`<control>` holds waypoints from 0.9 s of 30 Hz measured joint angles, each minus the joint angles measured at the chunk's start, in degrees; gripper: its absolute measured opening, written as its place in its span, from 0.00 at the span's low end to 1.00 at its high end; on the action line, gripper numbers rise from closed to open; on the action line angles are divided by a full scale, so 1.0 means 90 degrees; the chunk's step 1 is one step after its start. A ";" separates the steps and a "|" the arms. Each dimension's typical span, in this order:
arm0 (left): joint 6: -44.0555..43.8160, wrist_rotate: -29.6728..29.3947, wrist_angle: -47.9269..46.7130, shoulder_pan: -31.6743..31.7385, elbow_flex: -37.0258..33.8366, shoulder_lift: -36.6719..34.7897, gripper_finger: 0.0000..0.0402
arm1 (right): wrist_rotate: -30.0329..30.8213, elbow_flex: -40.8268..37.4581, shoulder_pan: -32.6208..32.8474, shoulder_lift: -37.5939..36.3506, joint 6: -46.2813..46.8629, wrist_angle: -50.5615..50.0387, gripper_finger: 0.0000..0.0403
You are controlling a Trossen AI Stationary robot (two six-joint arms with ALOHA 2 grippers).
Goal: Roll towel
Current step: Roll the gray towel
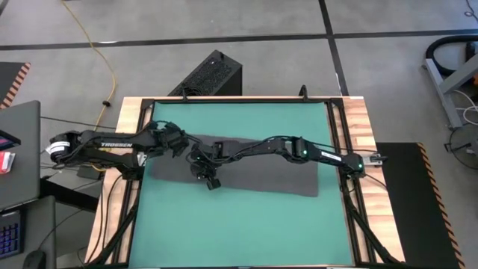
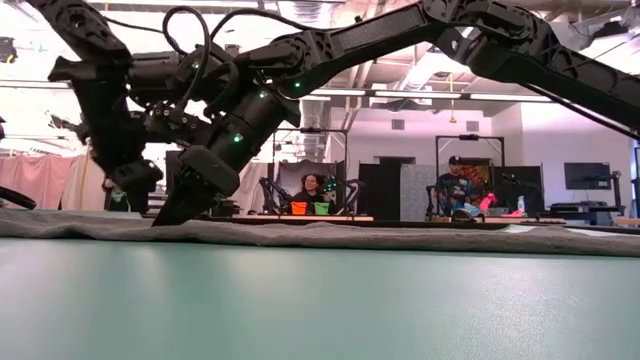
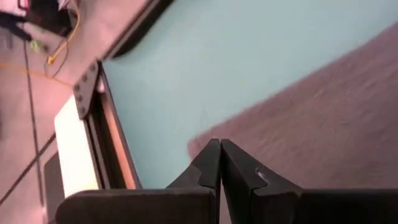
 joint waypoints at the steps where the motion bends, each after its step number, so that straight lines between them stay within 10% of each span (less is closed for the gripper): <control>1: 0.0074 0.0060 -0.0025 -0.0020 0.0078 -0.0002 0.00 | 0.0004 0.0017 0.0012 0.0000 0.0000 -0.0031 0.04; 12: 0.0753 0.0847 -0.0362 -0.0622 0.1109 -0.1060 0.00 | 0.0087 0.0128 0.0117 -0.1105 -0.0087 -0.1686 0.04; 19: 0.1483 0.2266 0.0643 -0.1328 0.0828 -0.1670 0.00 | 0.1472 0.0067 0.0412 -0.2173 0.0132 -0.4603 0.03; 27: -0.0359 0.2801 0.0699 -0.2864 0.0290 -0.1345 0.00 | 0.3105 -0.2513 0.0994 -0.3417 0.1956 -0.5021 0.02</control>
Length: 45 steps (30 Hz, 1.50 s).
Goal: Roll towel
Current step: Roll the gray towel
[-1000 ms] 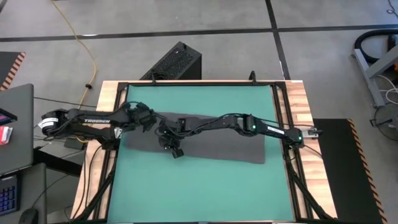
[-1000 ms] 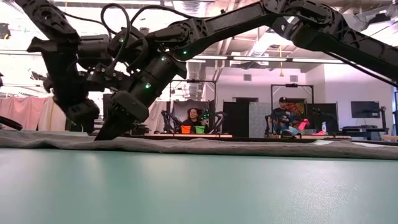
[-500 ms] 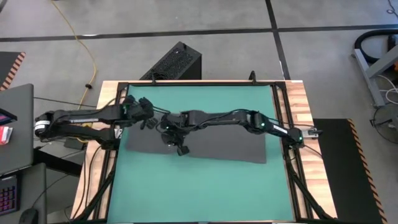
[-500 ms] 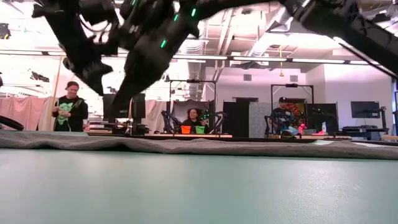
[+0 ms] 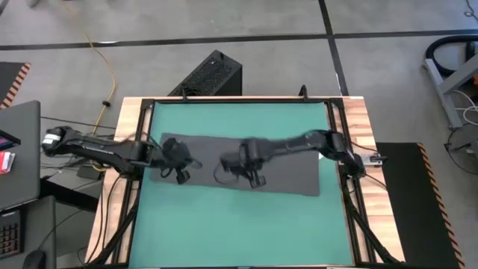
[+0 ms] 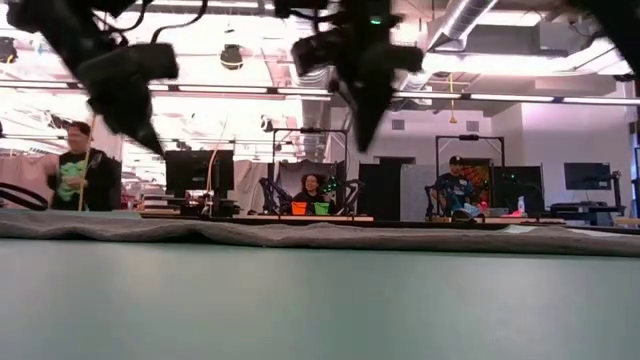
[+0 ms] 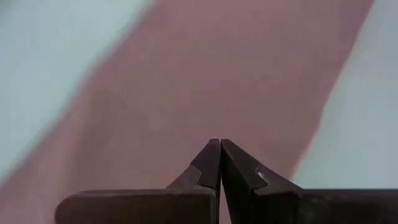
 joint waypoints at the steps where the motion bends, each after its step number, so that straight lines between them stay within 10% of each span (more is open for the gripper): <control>1: -0.0292 -0.0094 -0.0135 -0.0227 -0.0027 0.0140 0.00 | 0.0126 -0.0478 0.0126 -0.0197 0.0174 0.0184 0.02; 9: -0.2488 -0.0565 -0.0709 -0.1325 -0.0026 0.1197 0.00 | 0.0489 -0.3312 0.0976 -0.1973 0.1821 0.1880 0.02; 20: -0.3377 -0.0124 -0.1679 -0.1091 0.0002 0.2632 0.00 | 0.0934 -0.4144 0.1691 -0.2788 0.2711 0.2589 0.03; 29: -0.2549 -0.1345 -0.1696 0.0205 0.0168 0.3182 0.00 | 0.1676 -0.4144 0.1812 -0.2766 0.3019 0.2709 0.03; 37: 0.0956 -0.2284 0.0562 0.2004 0.0614 0.3167 0.00 | 0.2088 -0.4144 0.1617 -0.2763 0.3426 0.2976 0.06; 45: 0.1700 0.0290 0.1769 0.1660 0.1269 0.2946 0.00 | 0.2083 -0.4144 0.1651 -0.2761 0.3641 0.2786 0.05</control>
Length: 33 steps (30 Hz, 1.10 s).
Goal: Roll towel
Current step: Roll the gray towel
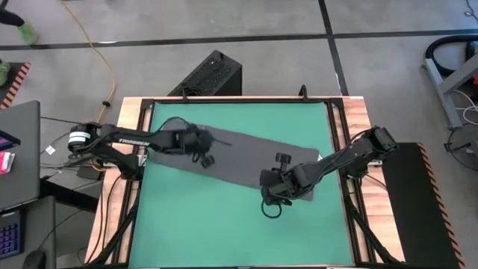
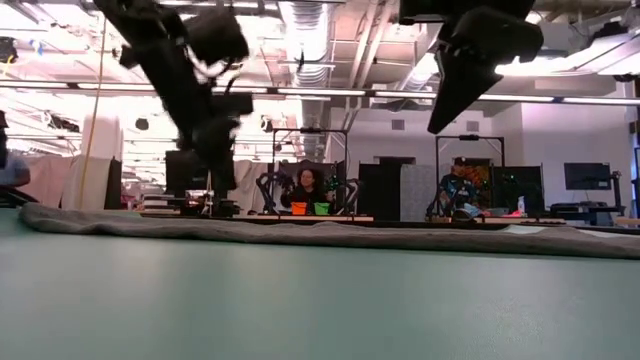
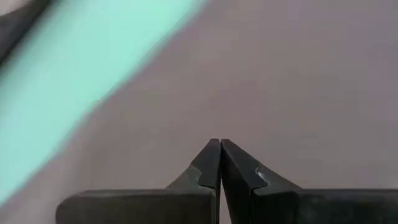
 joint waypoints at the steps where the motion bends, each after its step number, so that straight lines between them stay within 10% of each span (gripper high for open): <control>1: 0.0043 0.0185 0.0149 -0.0256 0.0002 -0.0001 0.00 | 0.0000 0.0000 0.0024 0.0000 0.0070 -0.0016 0.05; 8: 0.0176 -0.1387 0.1141 -0.1662 -0.0011 0.0669 0.00 | -0.0012 0.0000 0.0166 0.0002 0.0309 0.0051 0.08; 16: 0.0116 -0.1110 0.2560 -0.1812 0.0074 0.1909 0.00 | -0.0046 0.0002 0.0326 0.0002 0.0596 0.0115 0.05; 25: -0.0457 -0.0651 0.1067 -0.2200 0.0473 0.2582 0.00 | -0.0055 0.0002 0.0446 0.0005 0.0617 0.0288 0.07; 33: -0.1462 -0.1803 -0.1747 -0.3040 0.0416 0.2037 0.00 | -0.0012 -0.0035 0.0241 0.0005 0.0118 0.1019 0.07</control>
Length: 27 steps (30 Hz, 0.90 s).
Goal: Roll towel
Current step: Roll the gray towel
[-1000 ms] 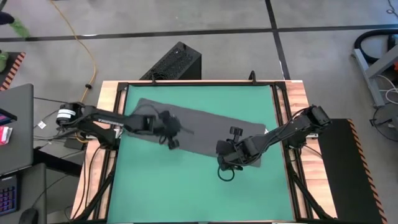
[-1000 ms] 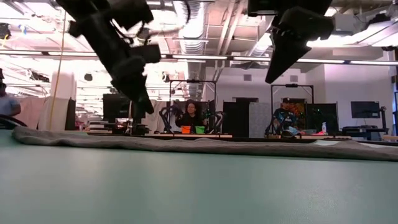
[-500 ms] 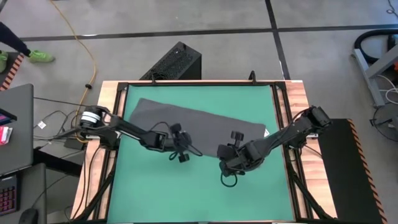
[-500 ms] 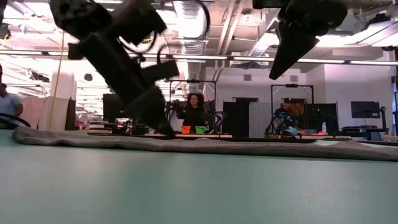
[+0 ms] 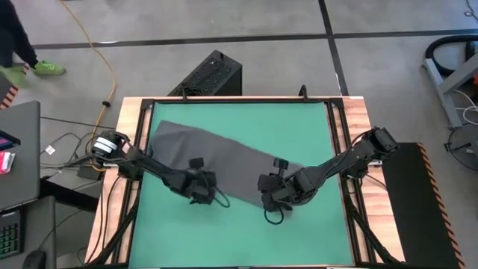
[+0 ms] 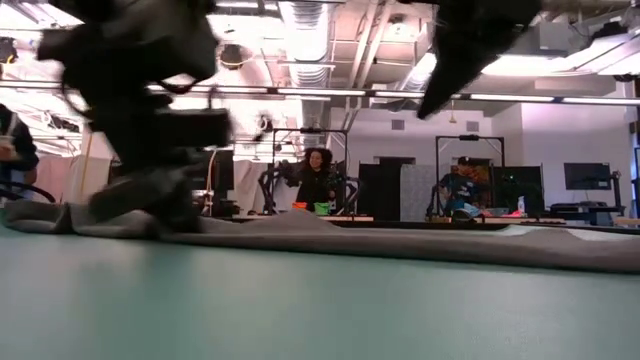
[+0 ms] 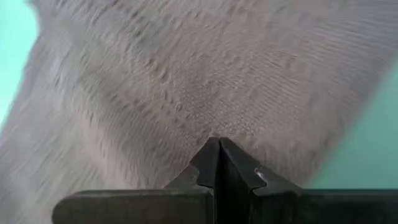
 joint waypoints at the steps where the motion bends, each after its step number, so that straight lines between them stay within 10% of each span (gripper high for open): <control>1: -0.0070 -0.0160 -0.0382 -0.0062 -0.0021 -0.0090 0.00 | 0.0003 -0.0056 -0.0075 0.0000 -0.0289 0.0351 0.08; 8: -0.0134 -0.1296 -0.1185 -0.0468 -0.0011 -0.1015 0.00 | -0.0118 -0.0689 -0.0768 0.0000 -0.2427 0.2689 0.11; 13: 0.0041 -0.1758 -0.1126 -0.0741 -0.0011 -0.1960 0.00 | -0.1551 -0.1024 -0.1274 0.0000 -0.2751 0.2654 0.14; 27: 0.4967 0.0040 0.2773 -0.1364 0.0001 -0.1865 0.04 | -0.2333 -0.1502 0.0596 -0.0046 -0.3027 0.2238 0.16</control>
